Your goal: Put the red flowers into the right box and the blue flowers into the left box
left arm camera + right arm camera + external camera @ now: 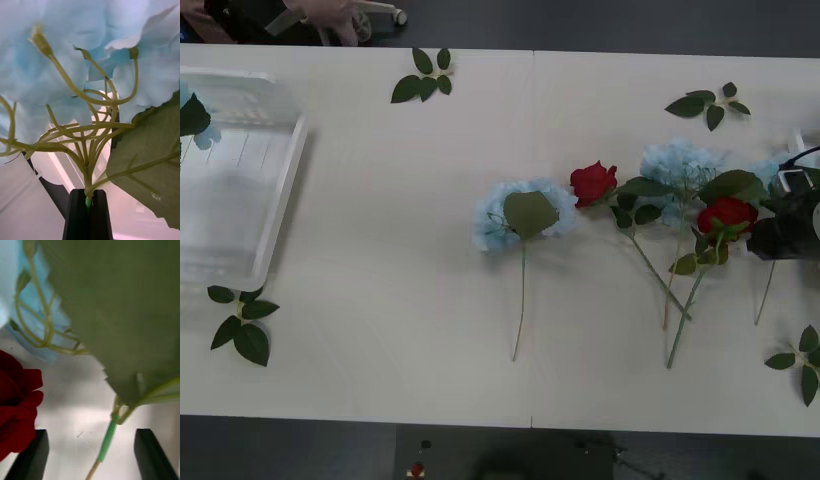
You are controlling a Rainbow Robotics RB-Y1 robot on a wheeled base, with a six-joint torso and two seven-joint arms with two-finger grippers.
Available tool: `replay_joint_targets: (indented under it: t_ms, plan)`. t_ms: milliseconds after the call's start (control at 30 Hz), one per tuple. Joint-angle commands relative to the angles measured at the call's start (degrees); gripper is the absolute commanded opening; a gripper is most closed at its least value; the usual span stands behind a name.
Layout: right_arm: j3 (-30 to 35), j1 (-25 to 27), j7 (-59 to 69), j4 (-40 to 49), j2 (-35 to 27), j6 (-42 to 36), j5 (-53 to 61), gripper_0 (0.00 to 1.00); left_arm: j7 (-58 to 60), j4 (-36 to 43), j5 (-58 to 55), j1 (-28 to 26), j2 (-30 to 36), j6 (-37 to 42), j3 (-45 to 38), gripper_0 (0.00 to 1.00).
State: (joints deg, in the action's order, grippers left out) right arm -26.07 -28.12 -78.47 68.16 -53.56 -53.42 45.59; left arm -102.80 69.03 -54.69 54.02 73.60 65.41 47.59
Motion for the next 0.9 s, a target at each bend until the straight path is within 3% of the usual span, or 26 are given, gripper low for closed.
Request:
replay_joint_targets:
  t_ms: [33,100,133,167,233,300,367,500,533,667,800,900]
  plan:
    - [-4.34,-3.52,1.57,-2.24,-0.32,1.65,0.28,0.39,-0.03,-2.49,0.46,-0.67,-0.83,-3.53,-0.57,0.4]
    - [-5.48,-4.31,1.66,-3.47,-0.32,2.53,0.64,0.24,-0.3,-2.84,0.28,-0.67,-1.09,-3.8,-0.57,0.65]
    - [-5.75,-4.66,1.48,-3.91,-0.32,2.53,0.99,0.21,-0.47,-2.49,-0.69,-0.67,-1.01,-3.8,-0.57,0.75]
    - [-5.83,-4.92,1.22,-4.26,-0.32,2.62,1.08,0.16,-0.74,-1.7,-2.44,-0.58,-0.74,-3.8,-0.57,0.78]
    - [-5.75,-5.27,1.13,-4.35,-0.32,2.62,1.6,0.08,-2.05,1.37,-8.42,-0.49,0.57,-3.8,-0.83,0.78]
    - [-5.75,-5.71,1.04,-4.44,-0.76,2.62,2.92,0.01,-4.34,5.33,-21.25,-0.41,2.07,-3.71,-2.77,0.79]
    - [-5.57,-5.8,0.78,-4.35,-1.28,3.14,4.5,0.0,-4.43,6.3,-28.63,-0.49,1.98,-2.74,-4.53,0.79]
    - [-4.34,-5.71,-1.07,-1.54,-4.71,3.67,10.04,0.0,-0.82,5.51,-41.47,-0.49,-4.35,3.15,-11.56,0.79]
    - [-4.34,-5.71,-1.77,-1.01,-5.24,3.67,10.66,0.0,-0.21,5.42,-42.43,-0.49,-5.14,3.23,-11.82,0.8]
    - [-3.73,-5.45,-7.66,3.82,-10.25,3.58,18.65,0.0,0.76,4.71,-43.31,-1.29,-11.99,-1.69,-12.44,1.0]
    - [1.11,-2.99,-11.7,7.69,-13.33,3.49,24.63,0.0,-0.47,6.21,-40.41,-5.59,-17.27,-10.04,-14.37,1.0]
    - [8.93,1.23,-16.89,10.59,-13.94,1.82,29.46,0.0,-4.43,7.97,-36.63,-11.48,-22.19,-15.13,-18.94,1.0]
